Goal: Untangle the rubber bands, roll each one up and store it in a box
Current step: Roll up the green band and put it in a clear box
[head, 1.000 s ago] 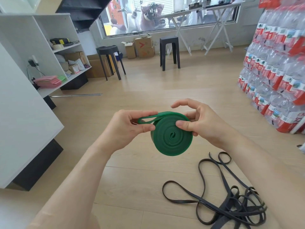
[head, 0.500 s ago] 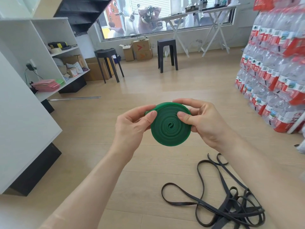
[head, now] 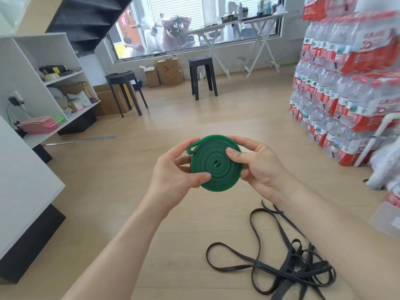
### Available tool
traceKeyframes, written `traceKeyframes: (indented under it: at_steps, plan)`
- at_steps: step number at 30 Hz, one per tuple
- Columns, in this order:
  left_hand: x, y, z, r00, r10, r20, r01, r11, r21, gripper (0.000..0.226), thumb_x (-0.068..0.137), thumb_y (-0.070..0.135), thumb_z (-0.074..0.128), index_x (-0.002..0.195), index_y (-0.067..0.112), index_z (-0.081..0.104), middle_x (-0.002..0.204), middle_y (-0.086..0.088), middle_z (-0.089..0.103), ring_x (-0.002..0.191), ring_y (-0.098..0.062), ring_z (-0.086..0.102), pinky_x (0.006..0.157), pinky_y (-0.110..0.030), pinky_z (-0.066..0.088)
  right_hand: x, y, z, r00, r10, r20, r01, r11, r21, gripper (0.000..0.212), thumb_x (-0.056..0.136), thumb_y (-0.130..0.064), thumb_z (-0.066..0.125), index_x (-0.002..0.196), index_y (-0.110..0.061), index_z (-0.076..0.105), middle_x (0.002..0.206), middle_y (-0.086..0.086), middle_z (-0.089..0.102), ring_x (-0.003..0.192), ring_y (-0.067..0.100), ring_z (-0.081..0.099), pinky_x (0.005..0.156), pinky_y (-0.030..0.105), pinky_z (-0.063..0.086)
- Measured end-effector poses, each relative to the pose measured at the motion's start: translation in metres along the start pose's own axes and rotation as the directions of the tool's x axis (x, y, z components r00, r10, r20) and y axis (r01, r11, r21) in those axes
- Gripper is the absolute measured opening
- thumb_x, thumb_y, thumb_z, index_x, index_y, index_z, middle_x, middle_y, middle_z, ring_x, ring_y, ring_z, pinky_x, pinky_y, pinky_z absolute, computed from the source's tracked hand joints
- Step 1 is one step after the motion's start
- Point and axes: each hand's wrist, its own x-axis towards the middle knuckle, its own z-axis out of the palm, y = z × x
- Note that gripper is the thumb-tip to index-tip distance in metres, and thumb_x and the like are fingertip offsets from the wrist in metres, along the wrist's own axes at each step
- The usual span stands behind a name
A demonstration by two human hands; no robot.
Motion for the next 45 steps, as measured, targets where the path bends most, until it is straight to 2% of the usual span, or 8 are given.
traceKeyframes:
  at_steps: [4,10,25,31,35,40,43,45]
  plan:
    - [0.006,0.002,-0.002,0.998,0.026,0.060,-0.031,0.996,0.083,0.071,0.062,-0.020,0.074,0.109,0.032,0.067,0.096,-0.004,0.074,0.074,-0.022,0.072,0.057,-0.028,0.055,-0.016,-0.028,-0.022,0.993,0.022,0.119,0.026,0.921,-0.389,0.016,0.090,-0.023,0.066,0.105,-0.023,0.072,0.096,-0.004,0.075,0.086,0.011,0.069,0.058,0.026,0.053]
    - [0.011,0.013,0.031,0.944,0.059,0.325,-0.090,0.993,0.081,0.069,0.065,-0.023,0.070,0.104,0.033,0.068,0.099,-0.002,0.073,0.079,-0.019,0.072,0.061,-0.031,0.058,-0.052,-0.047,-0.043,0.939,-0.294,0.179,0.313,0.514,-0.798,0.024,0.079,-0.018,0.078,0.098,-0.016,0.065,0.095,-0.006,0.071,0.090,0.003,0.067,0.067,0.006,0.046]
    - [0.008,0.030,0.240,0.731,0.062,0.680,-0.163,0.983,0.086,0.066,0.067,-0.023,0.067,0.109,0.028,0.067,0.104,-0.006,0.073,0.083,-0.024,0.072,0.067,-0.040,0.060,-0.150,-0.097,-0.217,0.972,-0.203,-0.119,0.037,0.630,-0.776,0.024,0.079,-0.004,0.077,0.096,-0.019,0.069,0.090,0.008,0.075,0.077,0.024,0.072,0.057,0.030,0.058]
    - [0.002,0.004,0.335,0.672,-0.085,0.735,-0.111,0.970,0.214,0.024,0.089,0.030,0.063,0.112,0.028,0.069,0.095,0.001,0.075,0.087,-0.016,0.072,0.066,-0.048,0.059,-0.175,-0.052,-0.305,0.941,-0.194,-0.278,-0.069,0.693,-0.718,0.027,0.078,-0.003,0.075,0.091,-0.026,0.071,0.087,0.003,0.076,0.081,0.021,0.072,0.079,0.040,0.059]
    - [-0.002,-0.050,0.379,0.653,-0.196,0.731,-0.027,0.959,0.282,0.023,0.096,0.029,0.053,0.113,0.025,0.069,0.097,0.001,0.074,0.087,-0.016,0.071,0.065,-0.049,0.059,-0.176,0.003,-0.349,0.914,-0.102,-0.394,-0.183,0.762,-0.621,0.026,0.080,-0.003,0.074,0.088,-0.027,0.069,0.089,0.009,0.075,0.082,0.028,0.071,0.076,0.039,0.059]
    - [0.007,-0.131,0.432,0.558,-0.313,0.768,0.157,0.949,0.273,0.028,0.099,0.033,0.046,0.126,0.034,0.054,0.114,0.000,0.065,0.101,-0.014,0.065,0.075,-0.035,0.059,-0.180,0.068,-0.402,0.786,0.066,-0.614,-0.353,0.864,-0.360,0.024,0.083,0.000,0.071,0.088,-0.023,0.068,0.088,0.014,0.074,0.063,0.017,0.060,0.050,0.023,0.044]
    - [0.019,-0.182,0.464,0.641,-0.347,0.685,0.237,0.938,0.253,0.023,0.100,0.023,0.043,0.117,0.026,0.058,0.111,0.000,0.063,0.097,-0.013,0.062,0.071,-0.026,0.056,-0.184,0.099,-0.433,0.635,0.152,-0.757,-0.409,0.898,-0.163,0.022,0.082,0.005,0.069,0.090,-0.016,0.068,0.080,0.013,0.074,0.055,0.014,0.058,0.045,0.023,0.043]
    - [0.026,-0.225,0.483,0.687,-0.313,0.656,0.057,0.923,0.380,0.025,0.096,0.011,0.043,0.101,0.024,0.064,0.107,0.003,0.065,0.100,-0.014,0.060,0.083,-0.030,0.052,-0.186,0.116,-0.452,0.540,0.196,-0.819,-0.426,0.902,-0.065,0.023,0.082,0.006,0.070,0.088,-0.016,0.068,0.075,0.011,0.071,0.053,0.015,0.056,0.043,0.022,0.043]
